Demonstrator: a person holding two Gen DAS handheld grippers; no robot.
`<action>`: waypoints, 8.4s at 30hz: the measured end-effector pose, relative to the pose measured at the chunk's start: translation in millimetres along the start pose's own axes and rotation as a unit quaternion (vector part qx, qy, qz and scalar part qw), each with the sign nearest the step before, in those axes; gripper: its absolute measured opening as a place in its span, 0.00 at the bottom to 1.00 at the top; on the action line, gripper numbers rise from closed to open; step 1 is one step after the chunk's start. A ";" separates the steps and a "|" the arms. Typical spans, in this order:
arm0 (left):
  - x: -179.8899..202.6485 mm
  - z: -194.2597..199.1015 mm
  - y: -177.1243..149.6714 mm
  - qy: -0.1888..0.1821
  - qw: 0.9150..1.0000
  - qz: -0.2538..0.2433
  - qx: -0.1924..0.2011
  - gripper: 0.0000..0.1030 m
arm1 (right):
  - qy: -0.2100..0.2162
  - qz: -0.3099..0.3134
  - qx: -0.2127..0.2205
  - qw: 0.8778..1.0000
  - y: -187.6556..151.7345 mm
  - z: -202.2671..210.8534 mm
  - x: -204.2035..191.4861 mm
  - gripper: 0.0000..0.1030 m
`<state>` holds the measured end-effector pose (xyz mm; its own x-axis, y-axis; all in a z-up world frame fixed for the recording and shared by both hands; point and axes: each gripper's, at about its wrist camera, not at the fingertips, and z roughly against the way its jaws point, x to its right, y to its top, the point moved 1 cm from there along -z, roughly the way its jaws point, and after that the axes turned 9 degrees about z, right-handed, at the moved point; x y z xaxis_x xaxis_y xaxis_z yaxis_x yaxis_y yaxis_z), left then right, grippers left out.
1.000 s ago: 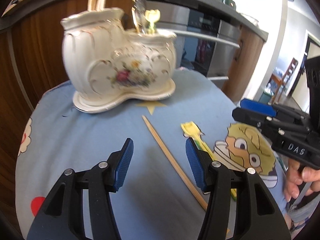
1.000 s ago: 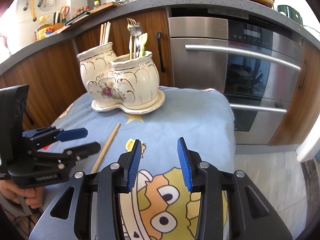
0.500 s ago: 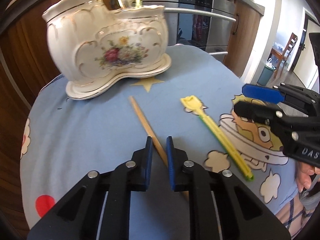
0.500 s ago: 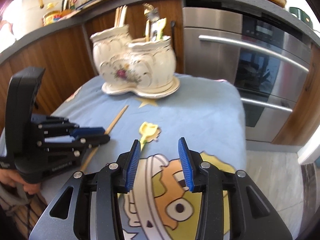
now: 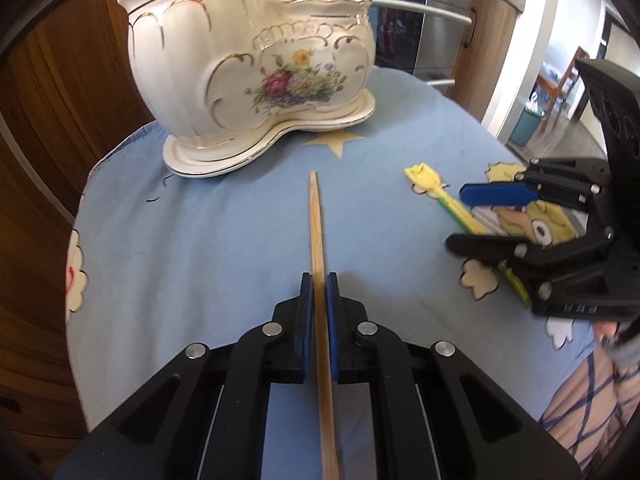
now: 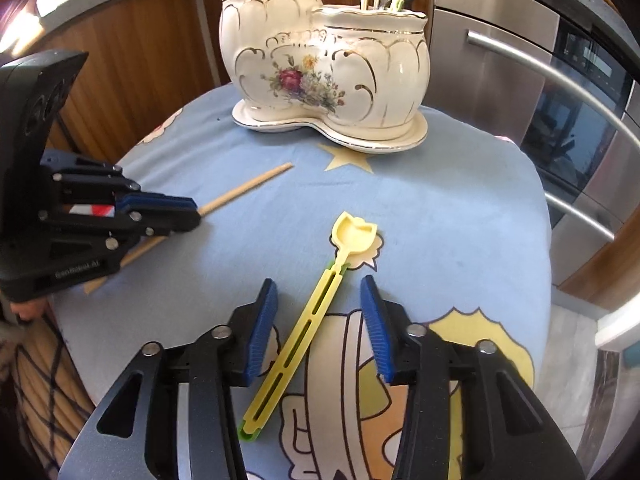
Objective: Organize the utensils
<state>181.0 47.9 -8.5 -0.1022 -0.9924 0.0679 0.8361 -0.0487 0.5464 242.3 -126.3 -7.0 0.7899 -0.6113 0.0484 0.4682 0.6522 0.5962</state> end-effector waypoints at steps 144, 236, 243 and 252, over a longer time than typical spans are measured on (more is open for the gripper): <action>-82.3 106.1 147.9 -0.085 0.886 0.143 0.432 0.06 | 0.033 -0.082 0.333 0.939 151.5 44.4 75.2 0.10; -45.6 96.3 27.1 0.056 0.892 0.099 0.438 0.95 | -0.139 -0.010 0.371 0.918 48.6 61.6 8.0 0.90; -46.4 95.7 28.5 0.055 0.893 0.101 0.436 0.95 | -0.138 -0.009 0.370 0.919 49.0 61.4 7.2 0.91; -46.7 95.1 29.1 0.055 0.893 0.100 0.435 0.95 | -0.138 -0.009 0.369 0.919 49.0 60.7 6.5 0.91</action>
<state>158.9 103.5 83.6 0.0958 -0.9791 0.1794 0.0916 0.1882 0.9779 246.3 -125.5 71.2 0.6061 -0.7763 0.1732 0.0036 0.2204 0.9754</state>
